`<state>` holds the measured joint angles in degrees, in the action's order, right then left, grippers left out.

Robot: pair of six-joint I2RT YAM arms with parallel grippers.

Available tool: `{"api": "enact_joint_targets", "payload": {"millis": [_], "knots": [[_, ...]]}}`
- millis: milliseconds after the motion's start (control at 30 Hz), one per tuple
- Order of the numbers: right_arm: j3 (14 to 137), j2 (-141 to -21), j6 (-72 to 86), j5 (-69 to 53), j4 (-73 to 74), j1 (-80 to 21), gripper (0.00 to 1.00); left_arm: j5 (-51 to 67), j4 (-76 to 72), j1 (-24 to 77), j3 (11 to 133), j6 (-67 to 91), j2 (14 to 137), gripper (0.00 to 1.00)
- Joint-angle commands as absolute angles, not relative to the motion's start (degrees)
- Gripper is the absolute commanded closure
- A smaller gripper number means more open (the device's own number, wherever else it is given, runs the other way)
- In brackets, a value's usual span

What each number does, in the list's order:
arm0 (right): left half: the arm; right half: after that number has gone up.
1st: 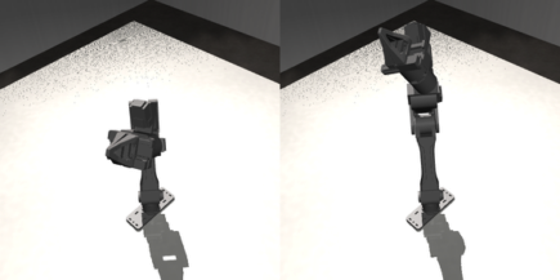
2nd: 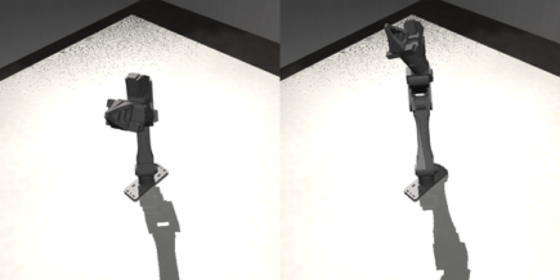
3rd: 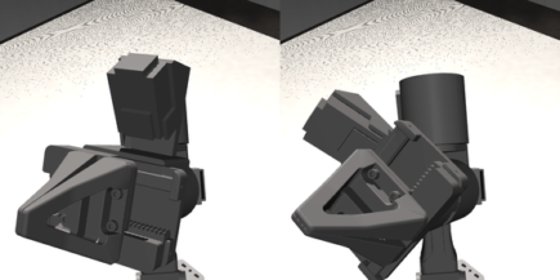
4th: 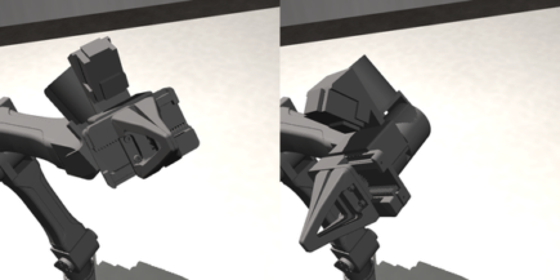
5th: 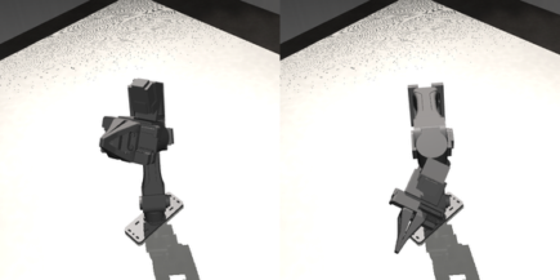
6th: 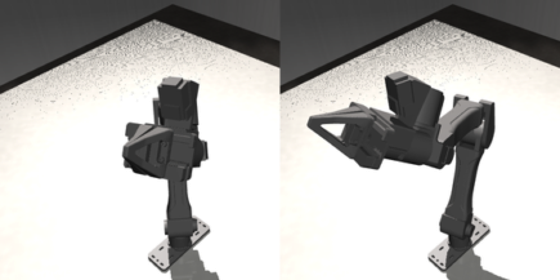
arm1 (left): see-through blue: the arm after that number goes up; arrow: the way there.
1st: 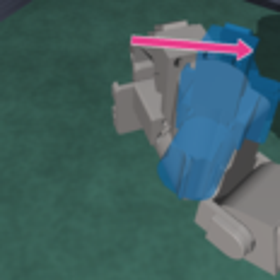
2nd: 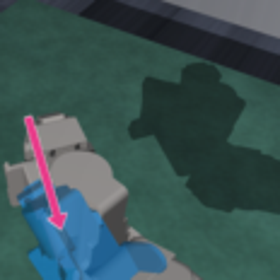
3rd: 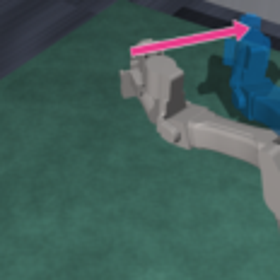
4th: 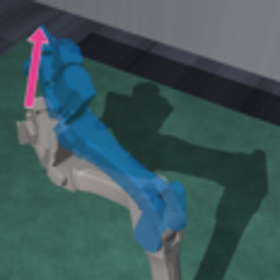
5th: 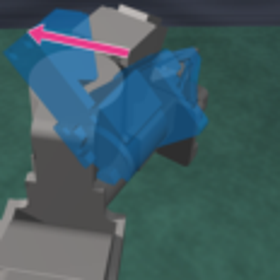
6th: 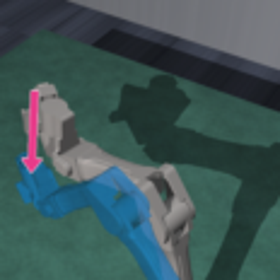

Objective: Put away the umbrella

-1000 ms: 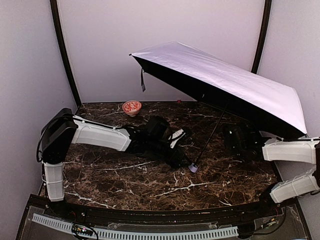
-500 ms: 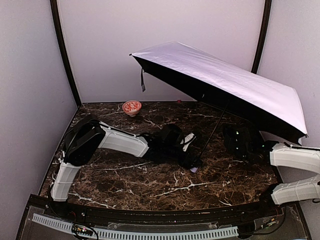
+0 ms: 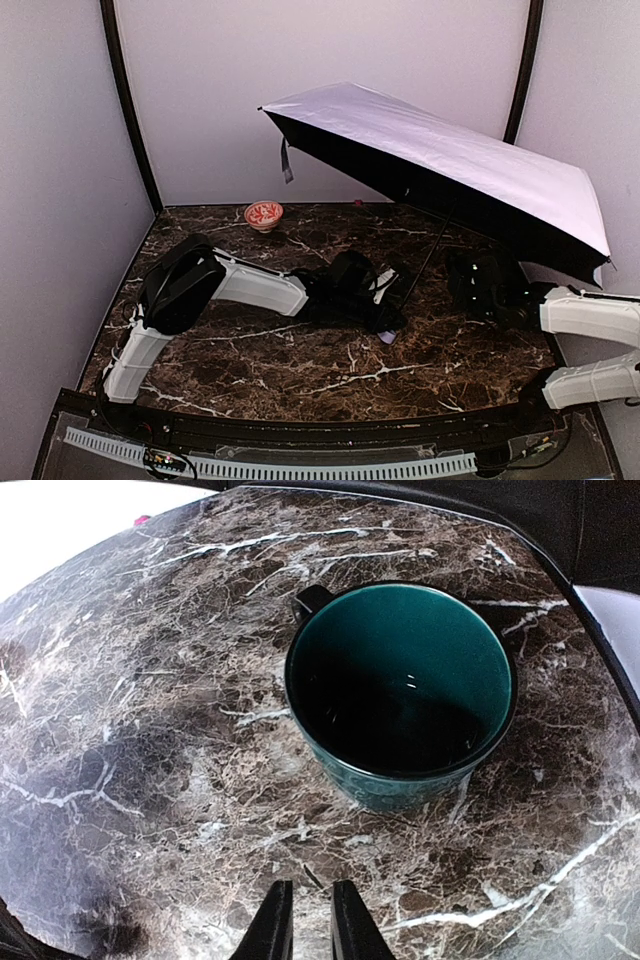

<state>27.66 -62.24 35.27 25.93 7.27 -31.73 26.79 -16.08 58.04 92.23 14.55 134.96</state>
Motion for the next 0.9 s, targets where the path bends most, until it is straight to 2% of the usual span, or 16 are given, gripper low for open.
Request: {"api": "enact_joint_targets", "payload": {"millis": [0,233,367,533,733,867], "knots": [[28.01,-61.01,33.24,26.29,7.09,-31.89,0.86,31.15,-24.43,58.19,91.6,20.83,133.09,1.0],[31.62,-58.71,28.14,23.22,8.12,-31.84,0.86,31.99,-39.53,58.18,85.37,26.19,127.57,1.0],[34.41,-55.05,23.75,14.49,3.1,-31.83,0.84,31.88,-44.52,58.18,79.18,25.85,122.16,1.0],[37.06,-54.11,22.66,-0.94,-11.86,-31.76,0.69,32.38,-50.27,58.18,71.79,27.0,116.27,1.0],[42.66,-60.24,27.54,-6.99,-28.03,-31.66,0.53,32.17,-54.26,58.18,66.42,29.74,112.41,1.0],[48.23,-65.39,31.01,-8.35,-36.77,-31.49,0.34,33.19,-55.75,58.48,65.16,30.84,111.96,1.0]]}}
